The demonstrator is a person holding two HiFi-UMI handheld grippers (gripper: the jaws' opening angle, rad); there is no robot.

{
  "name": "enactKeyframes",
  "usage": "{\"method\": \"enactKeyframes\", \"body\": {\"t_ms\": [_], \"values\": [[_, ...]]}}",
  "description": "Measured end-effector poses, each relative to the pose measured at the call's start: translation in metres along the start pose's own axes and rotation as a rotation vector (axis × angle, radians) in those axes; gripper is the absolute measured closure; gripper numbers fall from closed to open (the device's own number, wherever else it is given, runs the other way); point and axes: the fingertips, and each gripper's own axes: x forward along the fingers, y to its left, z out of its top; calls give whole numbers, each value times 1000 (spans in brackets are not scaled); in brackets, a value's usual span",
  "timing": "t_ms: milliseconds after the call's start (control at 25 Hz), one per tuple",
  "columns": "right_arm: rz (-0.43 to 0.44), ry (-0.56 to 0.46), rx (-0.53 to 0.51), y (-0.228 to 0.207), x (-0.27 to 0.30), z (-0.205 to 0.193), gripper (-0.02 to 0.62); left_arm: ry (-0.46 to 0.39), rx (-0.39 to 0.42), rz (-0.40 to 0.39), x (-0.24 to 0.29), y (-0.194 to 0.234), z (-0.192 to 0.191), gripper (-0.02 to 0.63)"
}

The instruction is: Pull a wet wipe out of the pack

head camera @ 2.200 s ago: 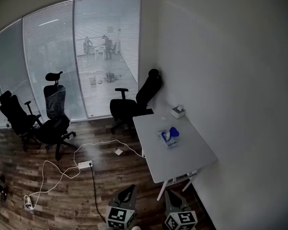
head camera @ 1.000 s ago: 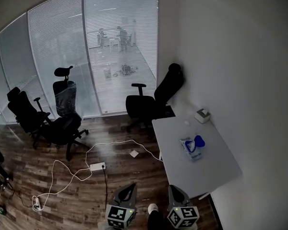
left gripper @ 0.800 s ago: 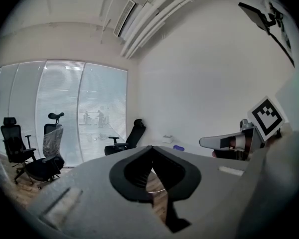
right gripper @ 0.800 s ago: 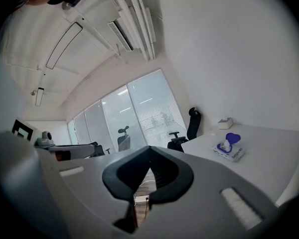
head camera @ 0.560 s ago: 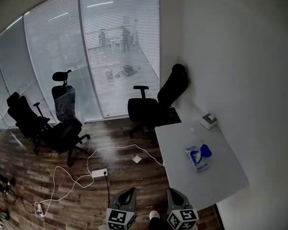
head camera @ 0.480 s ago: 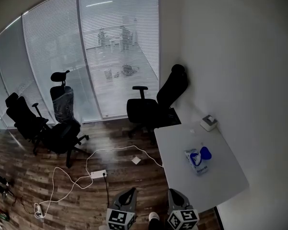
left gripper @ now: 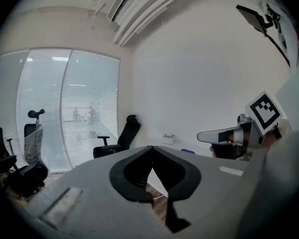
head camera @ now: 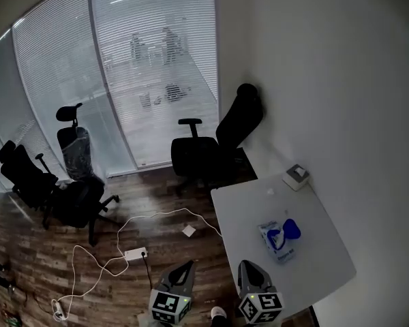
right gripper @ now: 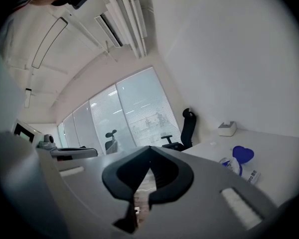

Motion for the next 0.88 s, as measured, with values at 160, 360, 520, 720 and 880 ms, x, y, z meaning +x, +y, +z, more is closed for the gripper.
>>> {"method": "enactKeyframes", "body": {"t_ms": [160,360,520,720,880], "values": [[-84,-6,24,-51,21,-1,591,4,36,-88,62,-9,0,601],[-194,-6,28,-91,36,5,591,0,62,-168,114,-9,9,601],[-286,6,28,-111,41,5,591,9,39,-246,145,-12,4,601],[-402,2,1,-120,59,16,591,8,0,-370,194,-6,6,601],[-540,-19,14,-125,70,23,591,-2,21,-512,226,-4,15,601]]}}
